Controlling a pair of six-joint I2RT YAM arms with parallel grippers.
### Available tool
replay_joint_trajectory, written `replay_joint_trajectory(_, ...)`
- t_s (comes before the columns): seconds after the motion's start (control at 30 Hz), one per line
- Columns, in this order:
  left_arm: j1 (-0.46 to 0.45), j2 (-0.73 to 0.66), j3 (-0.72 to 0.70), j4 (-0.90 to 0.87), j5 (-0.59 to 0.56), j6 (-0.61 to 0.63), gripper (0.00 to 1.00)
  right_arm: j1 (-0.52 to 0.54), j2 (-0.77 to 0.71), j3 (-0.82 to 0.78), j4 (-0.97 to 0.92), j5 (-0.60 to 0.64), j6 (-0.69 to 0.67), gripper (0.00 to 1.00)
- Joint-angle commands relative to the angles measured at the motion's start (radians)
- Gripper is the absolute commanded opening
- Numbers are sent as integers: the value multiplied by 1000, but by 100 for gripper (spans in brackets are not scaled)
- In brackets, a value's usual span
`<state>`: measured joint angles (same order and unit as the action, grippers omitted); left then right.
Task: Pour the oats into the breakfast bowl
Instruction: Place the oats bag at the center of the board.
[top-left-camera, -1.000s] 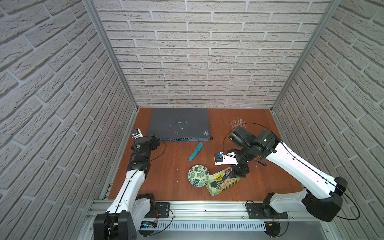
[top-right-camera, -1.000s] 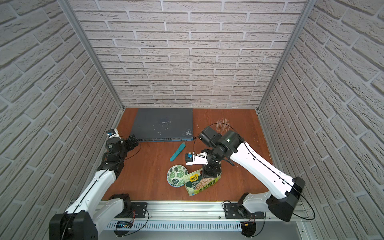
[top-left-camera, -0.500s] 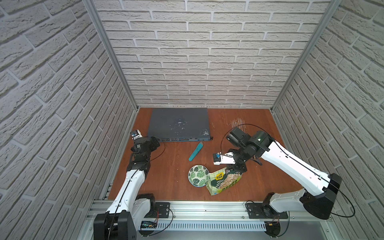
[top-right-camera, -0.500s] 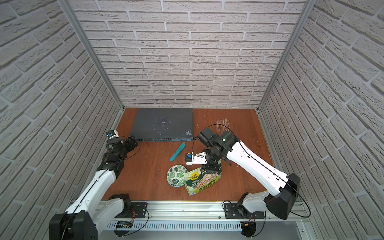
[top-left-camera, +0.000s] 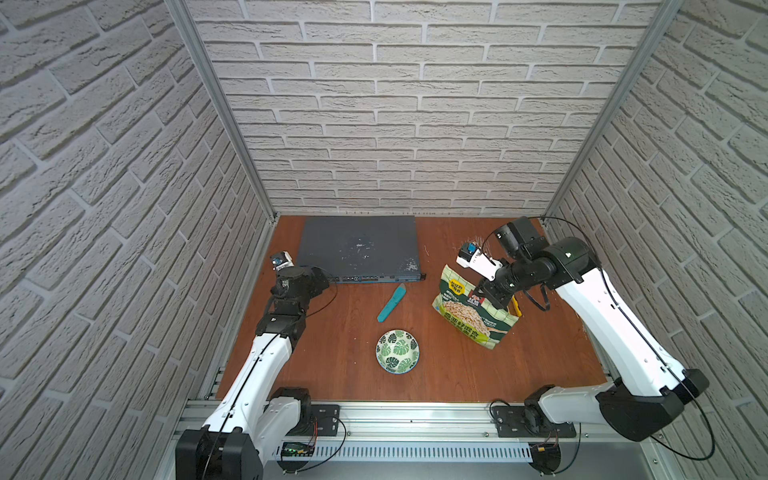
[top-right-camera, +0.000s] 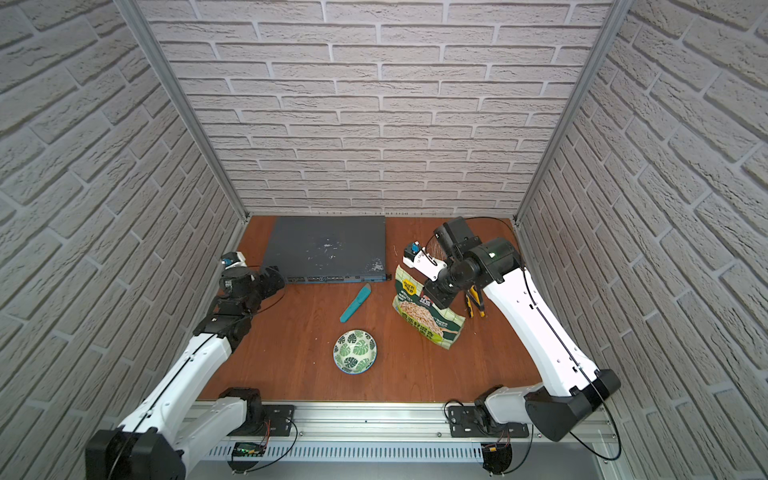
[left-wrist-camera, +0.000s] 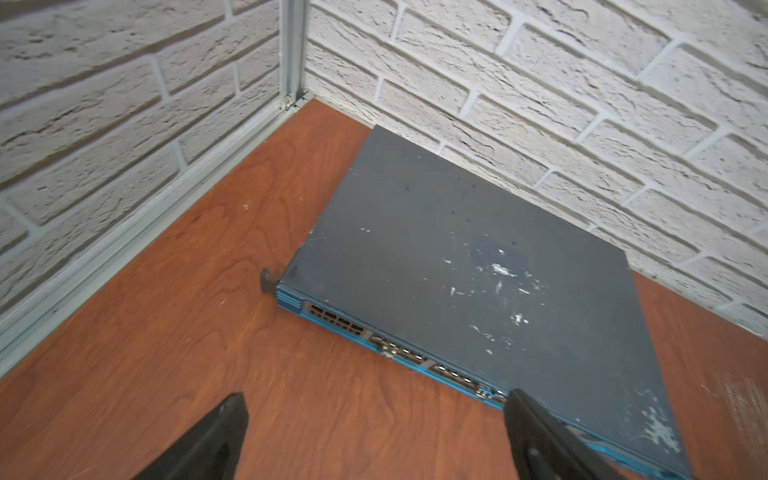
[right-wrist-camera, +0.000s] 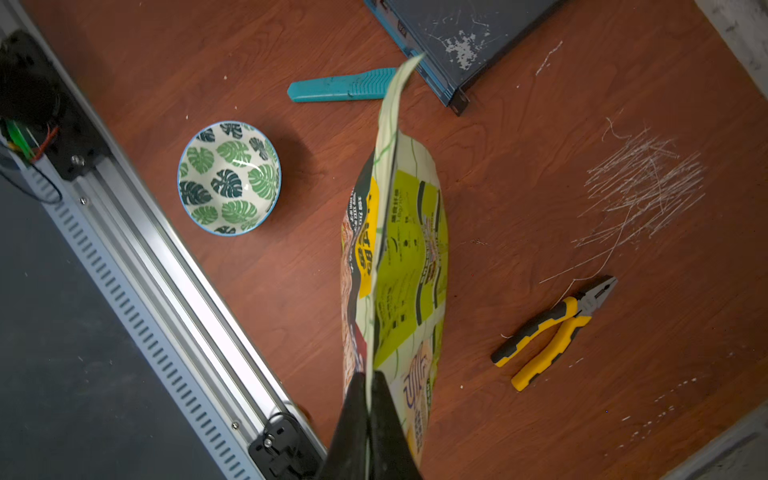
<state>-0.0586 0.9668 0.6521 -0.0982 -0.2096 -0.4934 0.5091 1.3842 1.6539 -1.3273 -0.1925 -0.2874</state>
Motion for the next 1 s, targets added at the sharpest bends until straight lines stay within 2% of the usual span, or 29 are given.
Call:
replay_joint_trajectory(0.0,-56,41,77,-52,31,-35,98,-14,40,24,85,-53,265,3)
replay_joint_trajectory(0.13,-134,110,152,-71,80,-52,97,-21,62,-38,270,-103,522,3)
replay_joint_trajectory(0.23,-178,169,209,-82,131,-61,96,-23,87,-43,346,-34,688,3)
replay_joint_trajectory(0.37,-234,237,280,-102,180,-62,95,-22,95,-81,439,5,819,3)
replay_joint_trajectory(0.47,-280,282,329,-100,216,-61,94,-21,111,-99,449,-4,829,5)
replay_joint_trajectory(0.57,-317,331,374,-98,254,-64,94,-26,137,-116,455,-84,802,15)
replay_joint_trajectory(0.67,-350,372,420,-98,295,-68,92,-53,159,-123,466,-185,794,21)
replay_joint_trajectory(0.87,-412,420,493,-94,386,-77,87,-176,110,-148,465,-281,762,29)
replay_joint_trajectory(0.97,-437,449,508,-60,449,-108,84,-224,86,-189,493,-398,758,34)
